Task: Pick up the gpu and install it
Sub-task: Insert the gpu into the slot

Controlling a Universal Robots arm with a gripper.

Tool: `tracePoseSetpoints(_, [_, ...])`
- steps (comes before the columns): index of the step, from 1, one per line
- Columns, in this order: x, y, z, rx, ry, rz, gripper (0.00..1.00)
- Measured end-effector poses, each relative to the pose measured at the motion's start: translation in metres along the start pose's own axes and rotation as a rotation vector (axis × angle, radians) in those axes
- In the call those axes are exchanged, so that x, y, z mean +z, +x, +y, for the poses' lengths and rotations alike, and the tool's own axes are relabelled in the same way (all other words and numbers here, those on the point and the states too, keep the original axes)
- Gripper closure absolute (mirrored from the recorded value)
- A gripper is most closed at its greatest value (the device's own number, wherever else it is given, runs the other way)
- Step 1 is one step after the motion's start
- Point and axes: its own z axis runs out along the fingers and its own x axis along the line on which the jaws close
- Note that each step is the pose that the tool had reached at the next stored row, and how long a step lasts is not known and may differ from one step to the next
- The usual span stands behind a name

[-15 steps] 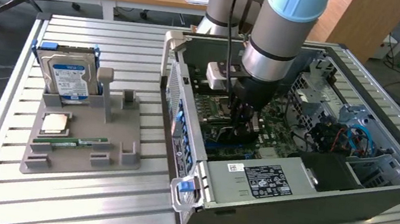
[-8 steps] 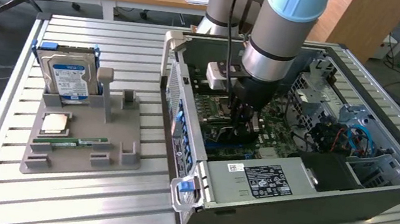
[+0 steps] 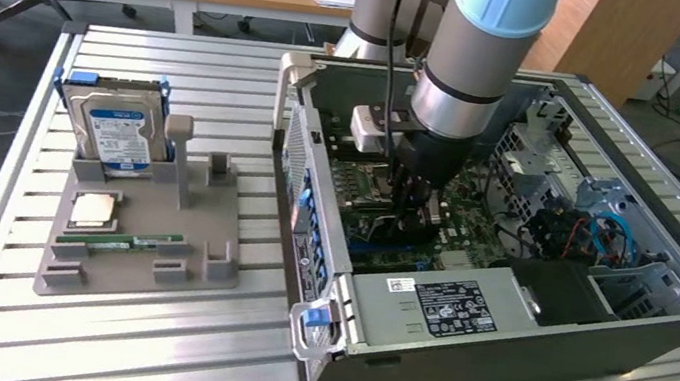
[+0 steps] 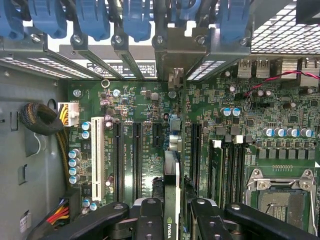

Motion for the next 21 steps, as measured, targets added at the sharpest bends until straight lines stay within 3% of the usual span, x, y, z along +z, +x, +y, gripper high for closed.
tracePoseSetpoints(4, [0.0000, 0.0000, 0.0002, 0.000, 0.0000, -0.0001, 0.68])
tracePoseSetpoints(10, [0.0000, 0.0000, 0.0000, 0.000, 0.0000, 0.0000, 0.38])
tracePoseSetpoints(13, [0.0000, 0.0000, 0.0000, 0.000, 0.0000, 0.0000, 0.32])
tracePoseSetpoints(14, [0.0000, 0.0000, 0.0000, 0.000, 0.0000, 0.0000, 0.26])
tracePoseSetpoints(21, [-0.0010, 0.0000, 0.0000, 0.000, -0.0001, 0.0003, 0.26])
